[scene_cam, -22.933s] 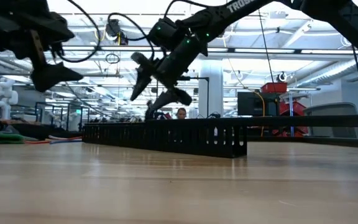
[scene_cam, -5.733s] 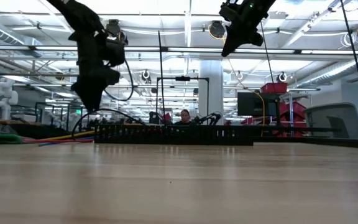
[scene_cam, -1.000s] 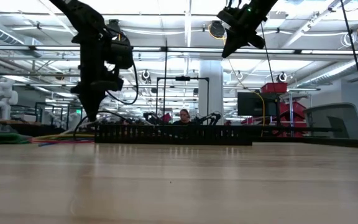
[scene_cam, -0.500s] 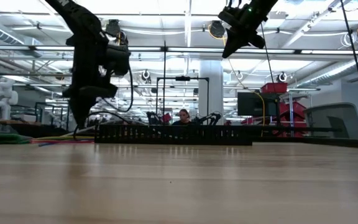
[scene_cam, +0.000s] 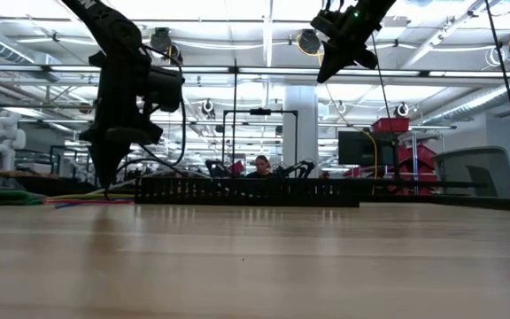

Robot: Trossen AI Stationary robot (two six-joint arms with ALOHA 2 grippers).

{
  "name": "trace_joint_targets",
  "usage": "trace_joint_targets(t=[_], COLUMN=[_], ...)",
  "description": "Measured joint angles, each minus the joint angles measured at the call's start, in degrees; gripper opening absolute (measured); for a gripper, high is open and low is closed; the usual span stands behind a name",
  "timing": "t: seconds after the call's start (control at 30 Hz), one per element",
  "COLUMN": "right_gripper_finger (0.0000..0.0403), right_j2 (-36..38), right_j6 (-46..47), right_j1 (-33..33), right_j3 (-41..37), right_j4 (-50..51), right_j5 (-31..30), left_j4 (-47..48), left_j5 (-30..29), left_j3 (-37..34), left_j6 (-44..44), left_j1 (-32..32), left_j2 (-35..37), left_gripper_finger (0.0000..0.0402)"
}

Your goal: Ziptie cables

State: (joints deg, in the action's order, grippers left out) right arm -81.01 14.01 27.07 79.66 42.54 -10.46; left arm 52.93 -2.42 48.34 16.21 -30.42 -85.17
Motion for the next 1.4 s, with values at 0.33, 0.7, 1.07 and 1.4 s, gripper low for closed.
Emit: trace_joint_targets(t=[0.33,0.7,1.07,1.4], right_gripper_finger=[0.0018,0.0018,0.0018,0.0018], right_j2=[0.0,0.0,0.0,0.0], right_j6=[-0.38,0.75,1.61,1.61], right_j1=[1.59,2.49,2.45,2.43], right_j3=[0.0,0.0,0.0,0.0], right_j4=[0.05,0.02,-0.31,-0.28], right_j5=[-0.41,0.15,0.22,0.26], left_j4=[6.07,-6.41,-7.67,-10.47], left_j5=[-1.24,-9.22,12.34,16.26], left_j3=[1.14,1.49,2.21,2.19], left_j6=[1.96,-10.43,-12.13,-12.05], left_j1=[2.54,-9.95,-24.03,-23.63], left_j2=[11.23,8.49,3.98,-3.96], left_gripper_finger=[0.0001,0.0001,0.0,0.0])
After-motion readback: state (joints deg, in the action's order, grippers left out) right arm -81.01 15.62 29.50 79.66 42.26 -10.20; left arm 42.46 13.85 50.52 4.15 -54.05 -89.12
